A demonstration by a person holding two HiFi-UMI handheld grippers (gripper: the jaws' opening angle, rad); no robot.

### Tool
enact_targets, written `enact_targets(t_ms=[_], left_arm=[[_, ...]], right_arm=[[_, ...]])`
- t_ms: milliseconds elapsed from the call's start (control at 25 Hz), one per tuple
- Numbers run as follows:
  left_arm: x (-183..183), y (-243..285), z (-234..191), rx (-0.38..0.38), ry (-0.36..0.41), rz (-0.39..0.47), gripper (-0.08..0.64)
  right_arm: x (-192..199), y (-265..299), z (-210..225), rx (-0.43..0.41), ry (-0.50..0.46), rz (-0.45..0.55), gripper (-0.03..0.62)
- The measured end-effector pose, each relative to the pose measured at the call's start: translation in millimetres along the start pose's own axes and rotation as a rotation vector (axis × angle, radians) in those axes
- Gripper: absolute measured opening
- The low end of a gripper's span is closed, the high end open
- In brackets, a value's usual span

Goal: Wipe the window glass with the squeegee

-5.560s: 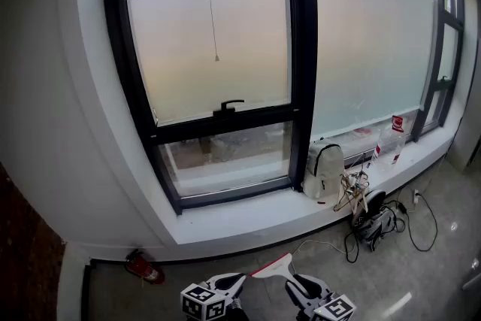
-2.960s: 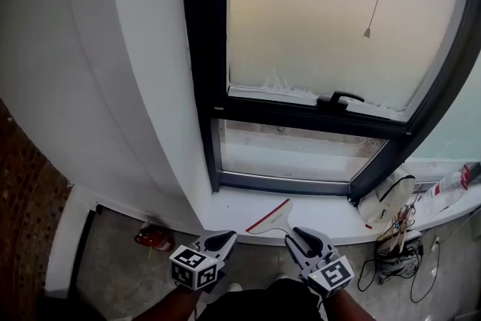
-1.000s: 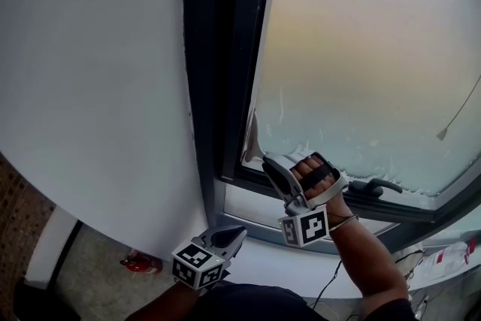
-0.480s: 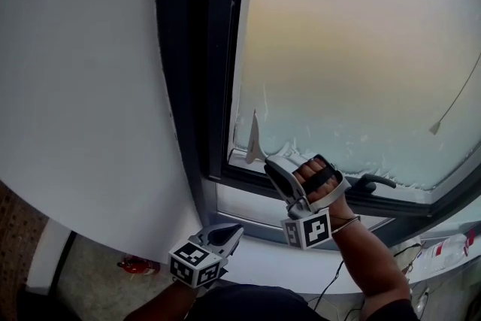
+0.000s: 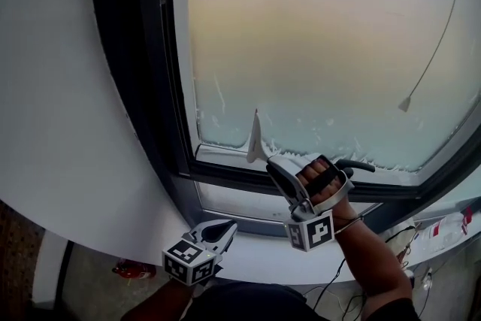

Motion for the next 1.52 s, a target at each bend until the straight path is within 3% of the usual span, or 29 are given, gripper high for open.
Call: enact_targets(t_ms=[440,720,1040,1520], left_arm=[[-9,39,27,0.05,0.047,-0.028,0.0],[-7,54,41,0.081,0.061,-0.043,0.0],[-4,61,53,0.1,0.052,-0.048,0.0],[-2,56,51,0.095,0.054,-0.039,0.0]], right_arm=[[70,-68,-6,0.017,-0.011,-0.129,0.095],[111,-100,-23,-0.046,-0.053,-0.245,0.095],[131,-120,-20,-0.026,-0.111,-0.293,0.095],[135,-125,-21,-0.038,-0.114,-0.311,0.094]])
Point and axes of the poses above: the fingertips, and each gripper's own axes: y forward along the fingers, z to its right, x out of its underside, the point moved 10 cm from there along -y, backward along the fingers, and after that the axes turned 6 degrees about -z, right-handed, at the moved point
